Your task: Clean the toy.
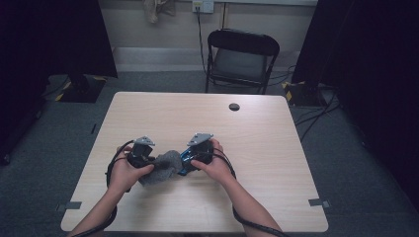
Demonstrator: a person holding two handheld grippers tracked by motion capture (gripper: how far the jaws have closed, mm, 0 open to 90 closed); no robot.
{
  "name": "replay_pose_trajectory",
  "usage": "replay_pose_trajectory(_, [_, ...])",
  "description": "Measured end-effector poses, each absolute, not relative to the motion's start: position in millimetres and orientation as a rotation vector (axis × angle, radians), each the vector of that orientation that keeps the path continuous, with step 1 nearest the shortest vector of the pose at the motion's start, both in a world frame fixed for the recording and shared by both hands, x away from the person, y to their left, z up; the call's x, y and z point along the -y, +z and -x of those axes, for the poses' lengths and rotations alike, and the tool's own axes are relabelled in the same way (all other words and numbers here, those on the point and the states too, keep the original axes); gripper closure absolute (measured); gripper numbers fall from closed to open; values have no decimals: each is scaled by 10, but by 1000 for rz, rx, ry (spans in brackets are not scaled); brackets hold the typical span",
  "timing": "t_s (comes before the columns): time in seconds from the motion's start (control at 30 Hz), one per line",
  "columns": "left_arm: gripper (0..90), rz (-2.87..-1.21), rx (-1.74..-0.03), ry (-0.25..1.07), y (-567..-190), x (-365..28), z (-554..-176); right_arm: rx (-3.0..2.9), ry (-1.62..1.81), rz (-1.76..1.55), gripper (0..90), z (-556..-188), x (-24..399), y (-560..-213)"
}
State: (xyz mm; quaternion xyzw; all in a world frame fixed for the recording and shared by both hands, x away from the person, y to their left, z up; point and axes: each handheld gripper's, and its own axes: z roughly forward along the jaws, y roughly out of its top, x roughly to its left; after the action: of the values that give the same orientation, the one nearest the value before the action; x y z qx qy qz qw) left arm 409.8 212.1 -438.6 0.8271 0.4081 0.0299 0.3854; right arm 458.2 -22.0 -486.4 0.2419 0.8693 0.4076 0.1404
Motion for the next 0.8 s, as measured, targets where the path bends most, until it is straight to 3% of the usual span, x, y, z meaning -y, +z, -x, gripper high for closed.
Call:
replay_pose_trajectory(0.1, [742,-2080,-1062,78,-4359,-2163,-4166,-2512,1177,-686,65,-4572,240,-4858])
replay_pose_trajectory(0.2, [741,-2051,-1085,95,-4318,-2237,-4235,-2506,1151,-662,140,-4536,248,-4790])
replay_pose_trajectory(0.8, [732,-2009,-1148,168,-4339,-2096,-4770,-2522,1124,-738,140,-4458,382,-4791])
